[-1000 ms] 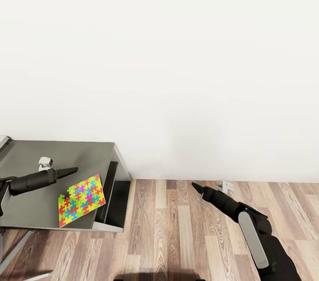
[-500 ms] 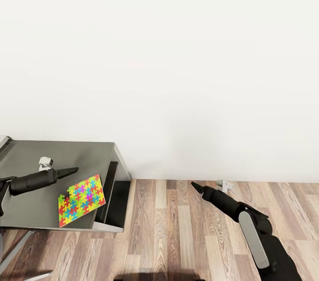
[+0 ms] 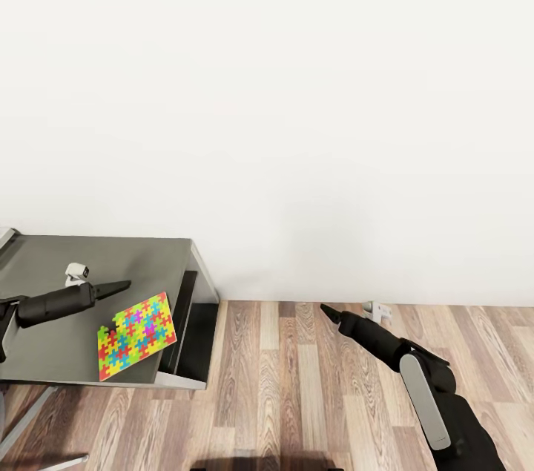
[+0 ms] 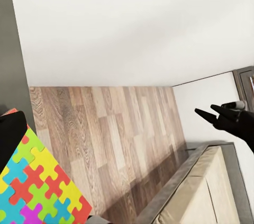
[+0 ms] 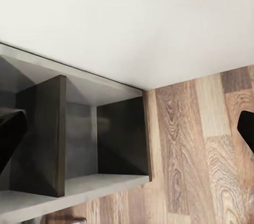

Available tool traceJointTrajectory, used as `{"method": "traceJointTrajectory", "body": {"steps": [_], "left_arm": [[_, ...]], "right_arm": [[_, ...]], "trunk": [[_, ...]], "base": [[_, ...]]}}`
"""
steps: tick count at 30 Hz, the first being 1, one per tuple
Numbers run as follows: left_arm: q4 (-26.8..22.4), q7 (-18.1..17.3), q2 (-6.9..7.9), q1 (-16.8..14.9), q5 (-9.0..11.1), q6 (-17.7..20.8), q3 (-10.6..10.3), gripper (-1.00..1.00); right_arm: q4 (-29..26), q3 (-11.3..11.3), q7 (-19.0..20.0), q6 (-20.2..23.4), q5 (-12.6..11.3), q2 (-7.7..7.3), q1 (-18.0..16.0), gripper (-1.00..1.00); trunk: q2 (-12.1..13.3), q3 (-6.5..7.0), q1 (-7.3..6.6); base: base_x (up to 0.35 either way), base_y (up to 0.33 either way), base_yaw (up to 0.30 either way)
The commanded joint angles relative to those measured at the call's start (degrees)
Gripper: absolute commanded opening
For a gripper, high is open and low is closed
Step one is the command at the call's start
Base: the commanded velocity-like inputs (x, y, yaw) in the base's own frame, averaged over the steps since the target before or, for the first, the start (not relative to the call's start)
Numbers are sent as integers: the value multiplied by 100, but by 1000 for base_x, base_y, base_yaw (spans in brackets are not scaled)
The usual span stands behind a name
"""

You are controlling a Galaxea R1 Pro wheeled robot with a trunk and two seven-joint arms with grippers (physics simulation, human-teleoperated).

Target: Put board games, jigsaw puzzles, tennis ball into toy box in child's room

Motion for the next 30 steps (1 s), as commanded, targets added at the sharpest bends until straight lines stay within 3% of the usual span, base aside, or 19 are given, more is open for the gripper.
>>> {"method": "traceJointTrajectory", "body": {"steps": [1, 21, 30], "left_arm": [[-2, -45, -4, -6, -60, 60, 25, 100], [-8, -45, 24, -6, -86, 104, 34, 100], [-8, -45, 275, 2, -57, 154, 24, 100]], "right_arm": [[-4, -9, 16, -1, -10, -1, -4, 100], [-4, -1, 16, -179, -10, -6, -4, 100], [4, -1, 17, -185, -9, -6, -4, 100]], "trunk": [[-10, -8, 3], [-10, 13, 3], [-10, 79, 3]], "base": [[0, 0, 0], [0, 0, 0], [0, 0, 0]]}}
